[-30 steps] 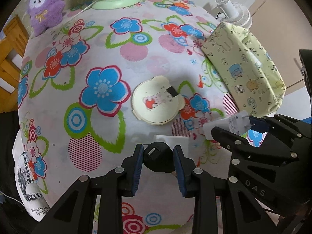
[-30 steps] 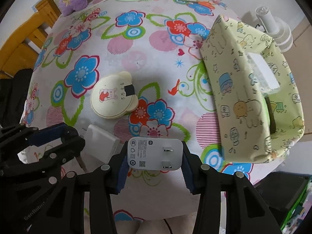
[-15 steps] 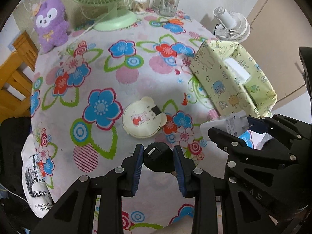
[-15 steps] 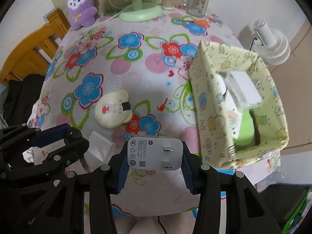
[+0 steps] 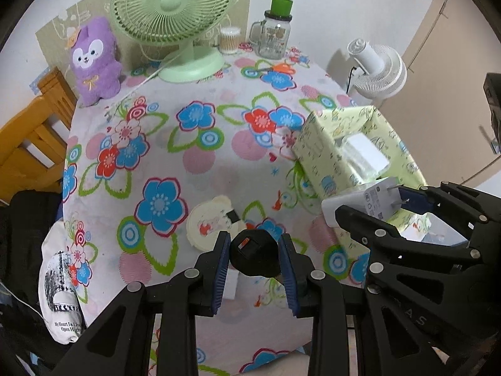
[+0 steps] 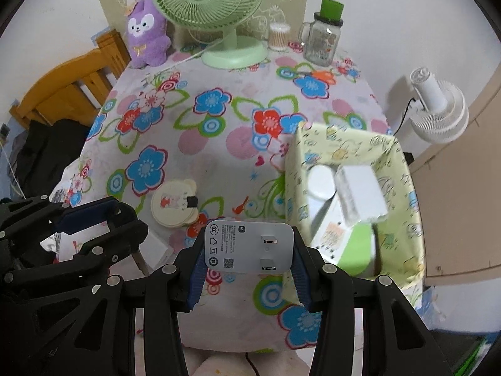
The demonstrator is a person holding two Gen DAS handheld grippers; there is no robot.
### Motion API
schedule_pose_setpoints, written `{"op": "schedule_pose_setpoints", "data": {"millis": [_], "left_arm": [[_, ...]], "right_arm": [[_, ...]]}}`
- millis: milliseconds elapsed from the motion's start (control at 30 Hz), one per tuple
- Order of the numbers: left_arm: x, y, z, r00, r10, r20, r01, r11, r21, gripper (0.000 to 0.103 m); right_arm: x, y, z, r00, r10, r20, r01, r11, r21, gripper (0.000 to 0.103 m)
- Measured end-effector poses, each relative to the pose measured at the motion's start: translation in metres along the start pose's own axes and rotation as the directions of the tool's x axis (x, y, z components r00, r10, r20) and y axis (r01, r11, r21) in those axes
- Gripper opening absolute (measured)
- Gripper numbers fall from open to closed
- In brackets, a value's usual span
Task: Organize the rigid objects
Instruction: 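Carry the black key with the left tool while the right tool carries the plug charger to the box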
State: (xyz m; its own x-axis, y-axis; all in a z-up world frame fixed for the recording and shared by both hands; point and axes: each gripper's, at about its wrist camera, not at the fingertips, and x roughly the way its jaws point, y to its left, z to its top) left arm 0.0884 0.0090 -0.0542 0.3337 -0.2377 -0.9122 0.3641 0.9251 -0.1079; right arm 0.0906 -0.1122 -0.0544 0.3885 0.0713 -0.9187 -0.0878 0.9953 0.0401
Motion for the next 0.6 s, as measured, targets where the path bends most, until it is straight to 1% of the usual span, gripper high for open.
{"op": "schedule_pose_setpoints", "data": {"millis": [233,600], "left_arm": [[-0.001,-0.022,0.016,1.000,0.003,0.027,-0.004,1.000,0.025,0.031],[0.009,-0.062,0.036,1.000,-0.020,0.023,0.017,0.995,0.094,0.031]], "right_arm": [[-0.010,-0.026,0.006,0.999,-0.006,0.035,0.006,1.000,0.009,0.050],[-0.015,-0.069,0.004,0.999,-0.033,0.040,0.031,0.998,0.055,0.050]]}}
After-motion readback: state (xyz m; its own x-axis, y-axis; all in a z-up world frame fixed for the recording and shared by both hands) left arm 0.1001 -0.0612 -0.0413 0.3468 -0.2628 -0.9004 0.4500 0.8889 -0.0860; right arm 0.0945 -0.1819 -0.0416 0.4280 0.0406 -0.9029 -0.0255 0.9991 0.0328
